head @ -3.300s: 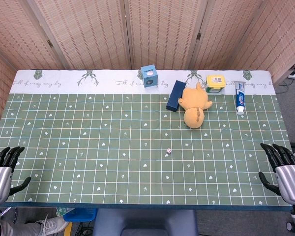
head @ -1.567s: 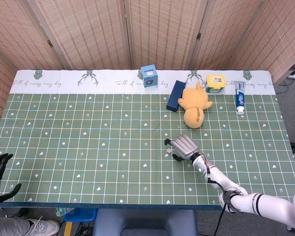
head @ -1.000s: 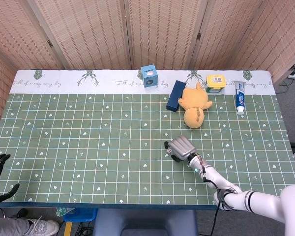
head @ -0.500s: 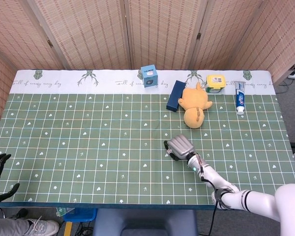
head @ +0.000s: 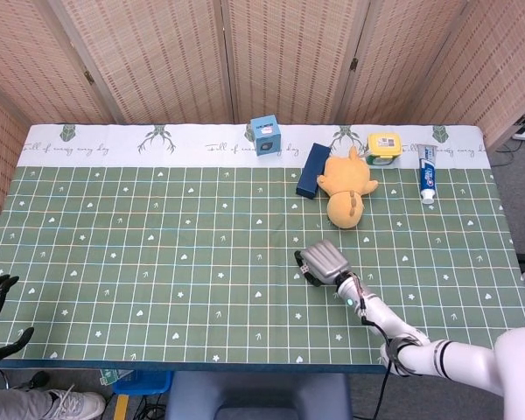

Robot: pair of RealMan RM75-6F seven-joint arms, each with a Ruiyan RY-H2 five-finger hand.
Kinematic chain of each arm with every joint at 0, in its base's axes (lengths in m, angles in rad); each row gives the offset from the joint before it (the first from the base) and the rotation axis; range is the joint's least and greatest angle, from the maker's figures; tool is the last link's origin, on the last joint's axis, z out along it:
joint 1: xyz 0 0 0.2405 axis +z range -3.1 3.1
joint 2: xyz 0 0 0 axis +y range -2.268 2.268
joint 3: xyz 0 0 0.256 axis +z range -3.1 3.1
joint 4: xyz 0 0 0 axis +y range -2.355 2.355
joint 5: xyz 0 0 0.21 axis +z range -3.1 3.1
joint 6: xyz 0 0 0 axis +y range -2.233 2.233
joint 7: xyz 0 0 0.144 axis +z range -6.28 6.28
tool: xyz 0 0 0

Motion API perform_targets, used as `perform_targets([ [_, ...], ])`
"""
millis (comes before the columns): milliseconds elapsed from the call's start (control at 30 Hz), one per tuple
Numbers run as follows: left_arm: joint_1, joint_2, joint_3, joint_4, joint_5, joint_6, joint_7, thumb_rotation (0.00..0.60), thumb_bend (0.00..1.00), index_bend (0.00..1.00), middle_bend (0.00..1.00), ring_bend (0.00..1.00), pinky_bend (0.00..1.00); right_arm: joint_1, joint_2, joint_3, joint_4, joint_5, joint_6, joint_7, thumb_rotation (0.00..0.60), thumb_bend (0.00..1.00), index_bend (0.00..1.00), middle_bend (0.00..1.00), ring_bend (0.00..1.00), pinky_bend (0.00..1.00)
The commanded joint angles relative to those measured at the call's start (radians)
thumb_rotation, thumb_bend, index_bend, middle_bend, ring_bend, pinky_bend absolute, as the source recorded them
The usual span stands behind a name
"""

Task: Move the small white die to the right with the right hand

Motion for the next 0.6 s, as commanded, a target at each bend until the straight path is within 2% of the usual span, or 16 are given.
perform_targets([
  [33,-0.001,0.000,-0.001,0.000,0.002,0.001,-0.002,0.600,0.24,0.17,0.16,0.10,0.16,-0.007,0.048,0.006,-0.049,0.007,0.016,-0.002,0.600,0.37,0.60,1.00,1.00,0.93],
  [100,-0.001,0.001,-0.002,-0.001,0.006,0.003,-0.002,0.600,0.24,0.17,0.16,0.10,0.16,-0.014,0.056,0.020,-0.065,-0.009,0.061,0.000,0.600,0.37,0.61,1.00,1.00,0.93],
  [233,0.001,0.007,-0.004,-0.004,0.011,0.011,-0.003,0.600,0.24,0.17,0.16,0.10,0.16,-0.048,0.036,0.067,-0.065,-0.133,0.239,0.100,0.600,0.38,0.62,1.00,1.00,0.93],
  [300,0.002,0.009,-0.004,-0.005,0.015,0.015,-0.005,0.600,0.24,0.16,0.16,0.10,0.16,-0.071,0.005,0.102,-0.034,-0.237,0.392,0.202,0.600,0.40,0.65,1.00,1.00,0.93],
  [367,0.004,0.010,-0.002,-0.004,0.018,0.017,-0.007,0.600,0.24,0.16,0.16,0.10,0.16,-0.090,-0.031,0.141,-0.007,-0.283,0.514,0.287,0.600,0.41,0.65,1.00,1.00,0.93],
  [400,0.004,0.011,-0.002,-0.004,0.018,0.016,-0.008,0.600,0.24,0.16,0.16,0.10,0.16,-0.095,-0.040,0.155,-0.004,-0.289,0.546,0.312,0.600,0.41,0.60,1.00,1.00,0.93],
  [433,0.005,0.011,-0.002,-0.004,0.018,0.017,-0.008,0.600,0.24,0.16,0.16,0.10,0.16,-0.099,-0.041,0.165,-0.009,-0.287,0.559,0.326,0.600,0.41,0.51,1.00,1.00,0.93],
  [500,0.005,0.009,-0.001,-0.004,0.018,0.016,-0.009,0.600,0.24,0.16,0.16,0.10,0.16,-0.104,-0.017,0.170,-0.041,-0.279,0.552,0.329,0.600,0.40,0.20,0.99,1.00,0.93],
  [567,0.004,0.006,-0.001,-0.003,0.019,0.015,-0.009,0.600,0.24,0.16,0.16,0.10,0.16,-0.110,0.007,0.168,-0.068,-0.274,0.542,0.304,0.600,0.40,0.04,0.98,1.00,0.93],
  [600,0.004,0.005,-0.001,-0.002,0.019,0.013,-0.009,0.600,0.24,0.16,0.16,0.10,0.16,-0.112,0.013,0.165,-0.075,-0.275,0.541,0.294,0.600,0.40,0.01,0.98,1.00,0.93],
])
